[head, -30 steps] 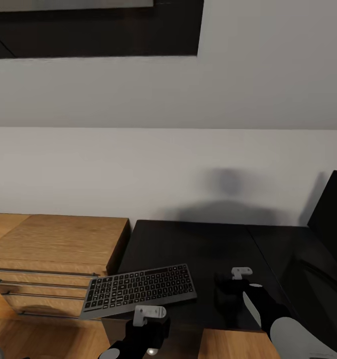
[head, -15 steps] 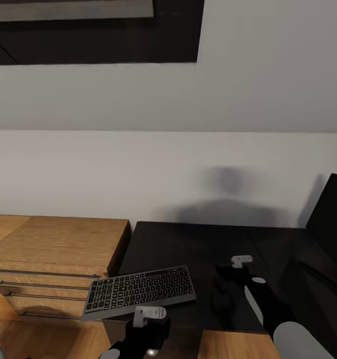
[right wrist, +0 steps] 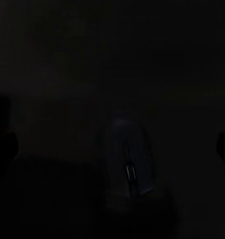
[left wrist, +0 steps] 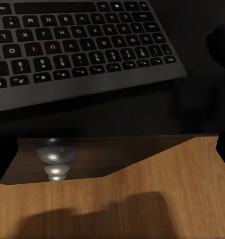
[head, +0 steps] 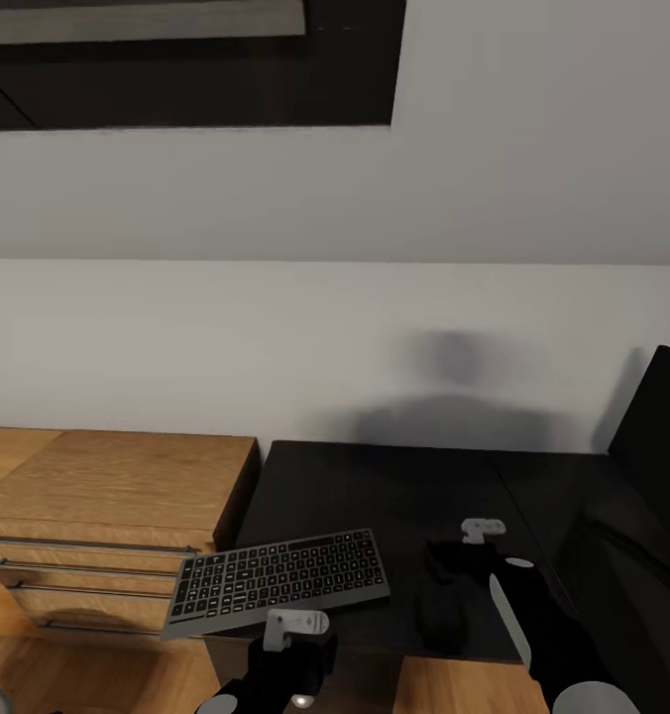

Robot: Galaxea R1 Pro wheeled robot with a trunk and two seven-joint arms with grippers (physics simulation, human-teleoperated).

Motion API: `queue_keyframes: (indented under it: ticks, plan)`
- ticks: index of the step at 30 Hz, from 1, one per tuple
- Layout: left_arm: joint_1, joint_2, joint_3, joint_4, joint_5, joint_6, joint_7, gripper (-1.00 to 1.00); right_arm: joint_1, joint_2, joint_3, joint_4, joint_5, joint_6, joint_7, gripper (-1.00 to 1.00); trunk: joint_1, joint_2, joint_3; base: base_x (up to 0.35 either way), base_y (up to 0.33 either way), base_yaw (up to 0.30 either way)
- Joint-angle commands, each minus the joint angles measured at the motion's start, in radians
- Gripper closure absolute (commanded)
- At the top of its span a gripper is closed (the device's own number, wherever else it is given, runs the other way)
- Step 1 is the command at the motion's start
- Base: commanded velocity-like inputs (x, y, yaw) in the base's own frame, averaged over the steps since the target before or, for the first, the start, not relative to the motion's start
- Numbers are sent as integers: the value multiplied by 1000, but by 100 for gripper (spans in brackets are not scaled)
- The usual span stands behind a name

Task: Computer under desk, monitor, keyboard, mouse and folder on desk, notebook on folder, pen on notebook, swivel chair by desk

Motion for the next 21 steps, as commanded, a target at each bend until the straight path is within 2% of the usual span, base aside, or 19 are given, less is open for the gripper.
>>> queue_keyframes:
  ticks: [1, 6, 11, 21]
  plan:
    - [0, 1, -1, -1, 11, 3, 9, -100, 0, 0, -2, -4, -8, 9, 5, -100, 0, -1, -1, 0, 0, 0]
    - [0, 6, -1, -1, 11, 2, 10, -100, 0, 0, -1, -18, -62, 24, 6, -100, 0, -1, -1, 0, 0, 18]
    - [0, 7, -1, -1, 11, 2, 10, -100, 0, 0, 0, -21, -73, 27, 6, -100, 0, -1, -1, 0, 0, 178]
    - [0, 7, -2, -1, 12, 2, 9, -100, 0, 0, 0, -22, -77, 25, 6, -100, 0, -1, -1, 0, 0, 265]
